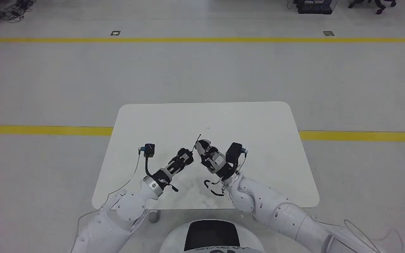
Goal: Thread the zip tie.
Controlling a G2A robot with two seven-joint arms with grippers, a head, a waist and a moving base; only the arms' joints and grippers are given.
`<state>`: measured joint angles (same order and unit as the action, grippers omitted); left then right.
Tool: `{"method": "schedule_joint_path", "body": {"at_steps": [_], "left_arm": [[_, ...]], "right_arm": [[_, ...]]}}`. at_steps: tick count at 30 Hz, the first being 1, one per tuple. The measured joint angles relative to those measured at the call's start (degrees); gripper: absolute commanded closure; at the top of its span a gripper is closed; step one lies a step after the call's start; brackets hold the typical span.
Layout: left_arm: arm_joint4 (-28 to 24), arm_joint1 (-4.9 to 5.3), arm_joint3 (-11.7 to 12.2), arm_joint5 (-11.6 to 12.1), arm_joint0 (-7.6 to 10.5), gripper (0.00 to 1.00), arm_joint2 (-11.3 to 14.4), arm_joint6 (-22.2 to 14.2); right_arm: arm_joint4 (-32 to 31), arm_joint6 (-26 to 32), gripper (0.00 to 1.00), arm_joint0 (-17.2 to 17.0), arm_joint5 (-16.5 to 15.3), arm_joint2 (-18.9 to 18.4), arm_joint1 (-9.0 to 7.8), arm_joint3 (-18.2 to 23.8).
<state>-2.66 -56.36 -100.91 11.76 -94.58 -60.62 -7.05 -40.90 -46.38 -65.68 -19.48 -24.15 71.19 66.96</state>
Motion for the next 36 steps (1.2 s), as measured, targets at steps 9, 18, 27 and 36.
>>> {"method": "schedule_joint_path", "body": {"at_steps": [9, 18, 27, 36], "left_arm": [[0.0, 0.0, 0.0, 0.0, 0.0, 1.0, 0.0, 0.0], [0.0, 0.0, 0.0, 0.0, 0.0, 1.0, 0.0, 0.0], [0.0, 0.0, 0.0, 0.0, 0.0, 1.0, 0.0, 0.0], [0.0, 0.0, 0.0, 0.0, 0.0, 1.0, 0.0, 0.0]], "right_arm": [[0.55, 0.11, 1.0, -0.07, 0.0, 0.03, -0.08, -0.29], [0.88, 0.57, 1.0, 0.02, 0.0, 0.52, 0.04, -0.37], [1.28, 0.94, 1.0, 0.36, 0.0, 1.07, 0.13, -0.57], [1.61, 1.13, 1.0, 0.56, 0.0, 1.49, 0.15, -0.61]]}}
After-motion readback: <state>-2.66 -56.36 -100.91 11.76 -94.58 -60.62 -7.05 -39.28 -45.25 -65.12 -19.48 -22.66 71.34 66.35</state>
